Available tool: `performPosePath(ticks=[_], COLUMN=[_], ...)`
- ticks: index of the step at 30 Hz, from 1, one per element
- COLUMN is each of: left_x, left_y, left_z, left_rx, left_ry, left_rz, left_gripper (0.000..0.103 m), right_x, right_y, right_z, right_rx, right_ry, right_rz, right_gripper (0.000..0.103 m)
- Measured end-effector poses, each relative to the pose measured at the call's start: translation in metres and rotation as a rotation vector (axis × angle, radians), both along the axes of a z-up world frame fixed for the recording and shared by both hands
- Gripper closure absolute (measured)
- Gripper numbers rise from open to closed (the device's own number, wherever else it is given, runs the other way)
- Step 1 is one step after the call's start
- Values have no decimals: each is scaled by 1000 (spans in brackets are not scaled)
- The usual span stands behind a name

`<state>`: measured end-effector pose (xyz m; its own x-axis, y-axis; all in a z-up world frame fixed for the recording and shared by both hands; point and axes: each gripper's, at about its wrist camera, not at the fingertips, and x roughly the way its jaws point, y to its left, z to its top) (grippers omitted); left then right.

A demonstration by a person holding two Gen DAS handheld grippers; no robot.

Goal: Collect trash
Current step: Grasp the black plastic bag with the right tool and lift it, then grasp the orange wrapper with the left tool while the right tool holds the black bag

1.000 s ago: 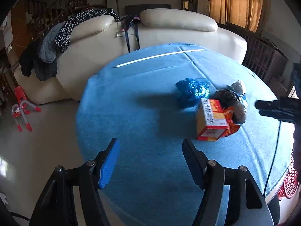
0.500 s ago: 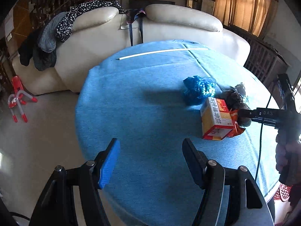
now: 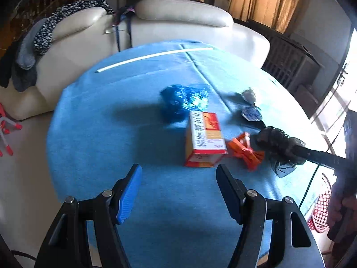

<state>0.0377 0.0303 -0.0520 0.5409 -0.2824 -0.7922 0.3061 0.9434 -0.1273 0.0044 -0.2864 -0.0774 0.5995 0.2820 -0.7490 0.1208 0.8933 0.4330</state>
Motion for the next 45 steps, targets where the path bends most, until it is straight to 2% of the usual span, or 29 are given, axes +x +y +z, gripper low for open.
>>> performPosePath(ticks=[7,12,16,24,26,27,28,29,33,35,36,37,38,45], left_x=[-8,1,18,50,51,51,50,50,49,47,46,44,42,24], left_y=[-50,-95,-122,-147,-151,-152,-152,-153,-146,-142,-140,-138,-135,-116], left_z=[-4,-16,-32,-64,-68,-70,-70,-71,-73,-74,-74,-74,-75,-68], left_rx=[-1,-7,-4,13,11,15,21,20,-8,-19,-21,-24,-27,-46], left_ry=[40,94,156,249,254,251,232,232,231,235,234,232,233,227], left_rz=[-86,-103,-80,0,-7,-6,-7,-14,-28,-41,-44,-48,-52,-81], left_gripper=[33,33,33,34,36,40,47,47,60,61,62,62,63,63], right_x=[-44,-58,-61,-64,-63,-63,-64,-64,-58,-52,-49,-48,-46,-54], right_y=[-40,-58,-58,-64,-67,-69,-72,-75,-77,-73,-71,-68,-63,-56], right_z=[-7,-20,-24,-23,-23,-22,-20,-19,-19,-24,-27,-29,-32,-23], right_rx=[-18,36,58,92,106,116,125,131,143,142,140,134,120,79], right_ry=[9,20,12,0,4,2,-9,-19,-35,-22,-17,-12,0,-30], right_rz=[-96,-129,-113,-98,-95,-100,-112,-120,-115,-114,-110,-105,-96,-94], right_gripper=[67,67,66,64,55,43,40,40,40,41,45,60,63,65])
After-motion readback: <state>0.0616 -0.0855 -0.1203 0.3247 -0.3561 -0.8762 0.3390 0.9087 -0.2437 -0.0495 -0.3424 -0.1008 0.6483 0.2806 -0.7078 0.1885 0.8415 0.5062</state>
